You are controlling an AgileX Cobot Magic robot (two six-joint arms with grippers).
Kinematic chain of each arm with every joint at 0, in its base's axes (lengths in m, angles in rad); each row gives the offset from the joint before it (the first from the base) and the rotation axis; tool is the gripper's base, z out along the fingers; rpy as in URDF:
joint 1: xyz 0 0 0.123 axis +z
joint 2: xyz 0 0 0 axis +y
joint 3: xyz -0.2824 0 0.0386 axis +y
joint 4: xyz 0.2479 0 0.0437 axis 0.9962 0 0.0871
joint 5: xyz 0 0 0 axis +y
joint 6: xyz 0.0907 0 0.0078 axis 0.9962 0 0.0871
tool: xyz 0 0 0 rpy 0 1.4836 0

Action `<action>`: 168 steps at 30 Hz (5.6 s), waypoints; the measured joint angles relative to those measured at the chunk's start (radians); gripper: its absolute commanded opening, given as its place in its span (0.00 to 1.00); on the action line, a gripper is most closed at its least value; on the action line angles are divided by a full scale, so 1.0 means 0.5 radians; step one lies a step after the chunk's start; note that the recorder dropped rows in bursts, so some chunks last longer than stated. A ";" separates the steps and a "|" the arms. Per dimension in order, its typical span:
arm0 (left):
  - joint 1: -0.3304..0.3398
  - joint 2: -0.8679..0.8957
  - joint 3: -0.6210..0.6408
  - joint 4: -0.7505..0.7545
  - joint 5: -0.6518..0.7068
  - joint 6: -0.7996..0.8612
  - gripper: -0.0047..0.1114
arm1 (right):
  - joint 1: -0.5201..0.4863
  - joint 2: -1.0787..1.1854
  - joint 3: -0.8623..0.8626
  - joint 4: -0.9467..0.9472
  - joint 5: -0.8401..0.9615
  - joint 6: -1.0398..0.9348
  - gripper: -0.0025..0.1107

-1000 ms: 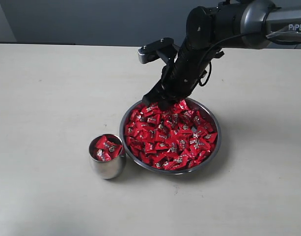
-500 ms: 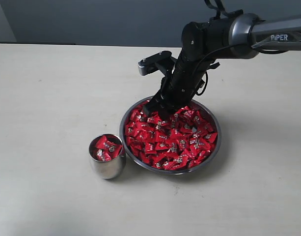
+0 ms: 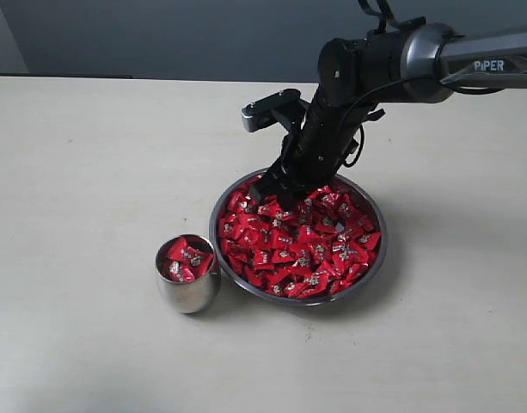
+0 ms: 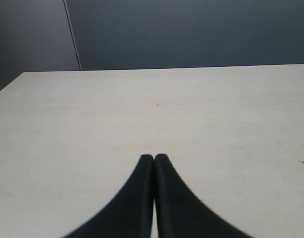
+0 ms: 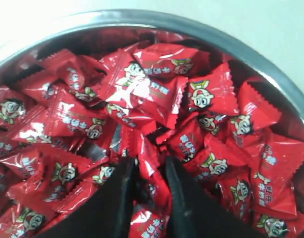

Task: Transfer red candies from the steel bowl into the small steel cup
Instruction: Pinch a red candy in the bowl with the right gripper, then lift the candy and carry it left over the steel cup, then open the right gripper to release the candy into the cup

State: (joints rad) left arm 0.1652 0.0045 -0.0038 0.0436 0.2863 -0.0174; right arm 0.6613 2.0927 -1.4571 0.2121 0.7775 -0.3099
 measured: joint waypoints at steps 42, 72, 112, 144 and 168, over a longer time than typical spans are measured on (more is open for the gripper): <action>0.000 0.000 0.000 0.000 0.000 0.000 0.04 | 0.000 0.036 -0.261 -0.039 0.039 0.000 0.01; 0.000 0.000 0.000 0.000 0.000 0.000 0.04 | 0.026 -0.105 -0.384 0.689 0.385 -0.415 0.01; 0.000 0.000 0.000 0.000 0.000 0.000 0.04 | 0.640 -0.236 -0.397 0.225 0.652 -0.329 0.01; 0.000 0.000 0.000 0.000 0.000 0.000 0.04 | 0.709 -0.181 -0.269 0.149 0.441 -0.276 0.01; 0.000 0.000 0.000 0.000 0.000 0.000 0.04 | 0.709 -0.181 -0.269 0.149 0.441 -0.253 0.01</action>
State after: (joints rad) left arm 0.1652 0.0045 -0.0038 0.0436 0.2863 -0.0174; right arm 1.0159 2.0021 -1.5916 0.2868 0.9979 -0.4365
